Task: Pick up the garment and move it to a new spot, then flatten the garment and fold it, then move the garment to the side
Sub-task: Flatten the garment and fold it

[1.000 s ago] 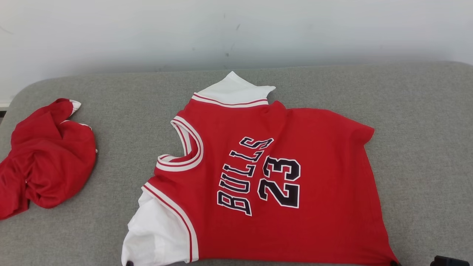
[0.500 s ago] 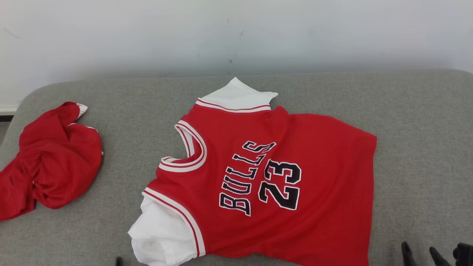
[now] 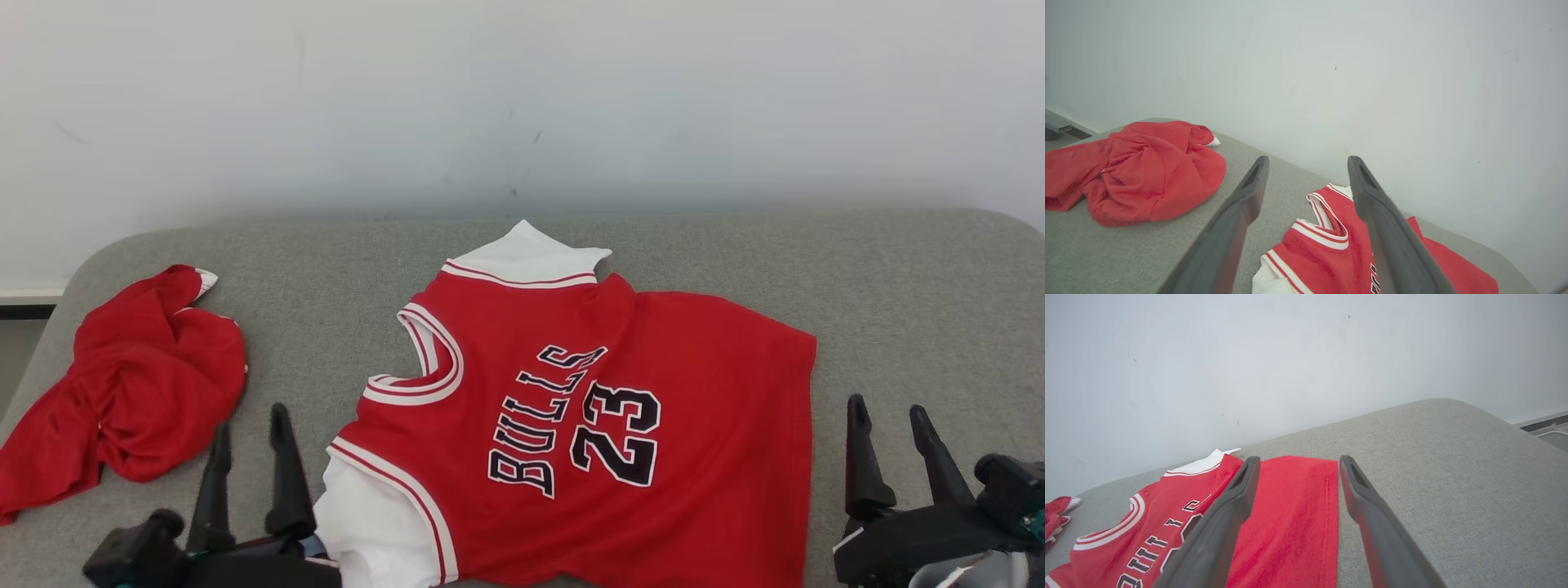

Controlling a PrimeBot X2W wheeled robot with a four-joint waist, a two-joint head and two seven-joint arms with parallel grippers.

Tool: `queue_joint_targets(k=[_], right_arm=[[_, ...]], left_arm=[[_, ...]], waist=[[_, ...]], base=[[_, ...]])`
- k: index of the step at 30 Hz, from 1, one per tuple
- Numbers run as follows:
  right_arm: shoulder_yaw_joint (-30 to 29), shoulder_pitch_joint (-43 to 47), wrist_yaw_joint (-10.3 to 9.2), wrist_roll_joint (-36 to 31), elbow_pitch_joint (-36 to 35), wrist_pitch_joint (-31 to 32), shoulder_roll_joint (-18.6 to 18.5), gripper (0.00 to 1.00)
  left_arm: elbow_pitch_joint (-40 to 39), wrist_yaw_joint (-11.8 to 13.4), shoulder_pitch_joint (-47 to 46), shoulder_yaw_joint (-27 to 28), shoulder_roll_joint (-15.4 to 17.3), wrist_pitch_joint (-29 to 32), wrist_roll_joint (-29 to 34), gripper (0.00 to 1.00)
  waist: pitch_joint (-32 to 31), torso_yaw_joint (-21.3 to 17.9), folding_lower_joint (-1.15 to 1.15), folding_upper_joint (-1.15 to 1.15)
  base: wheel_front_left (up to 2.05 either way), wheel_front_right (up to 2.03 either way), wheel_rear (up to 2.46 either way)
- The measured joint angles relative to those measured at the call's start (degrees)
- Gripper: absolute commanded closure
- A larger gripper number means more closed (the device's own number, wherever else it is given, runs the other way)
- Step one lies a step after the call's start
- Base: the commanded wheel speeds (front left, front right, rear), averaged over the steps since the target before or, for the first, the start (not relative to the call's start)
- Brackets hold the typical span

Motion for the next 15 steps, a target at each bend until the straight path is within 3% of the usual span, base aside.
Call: queue_joint_targets(k=[8, 15], right_arm=[[3.8, -4.1, 0.00, -1.2, 2.9, -4.9, 0.3, 0.00], [4.1, -3.7, 0.00, -1.2, 5.6, -6.6, 0.4, 0.00]], left_arm=[[1.6, -2.7, -3.3, -6.9, 5.1, 0.0, 7.2, 0.00], [4.4, -3.7, -2.4, -8.0, 8.7, 3.8, 8.0, 0.00]], waist=[[-1.7, -1.8, 0.00, 0.00], [-2.4, -2.6, 0.00, 0.00]], base=[[0.00, 0.00, 0.00], [0.00, 0.00, 0.00]])
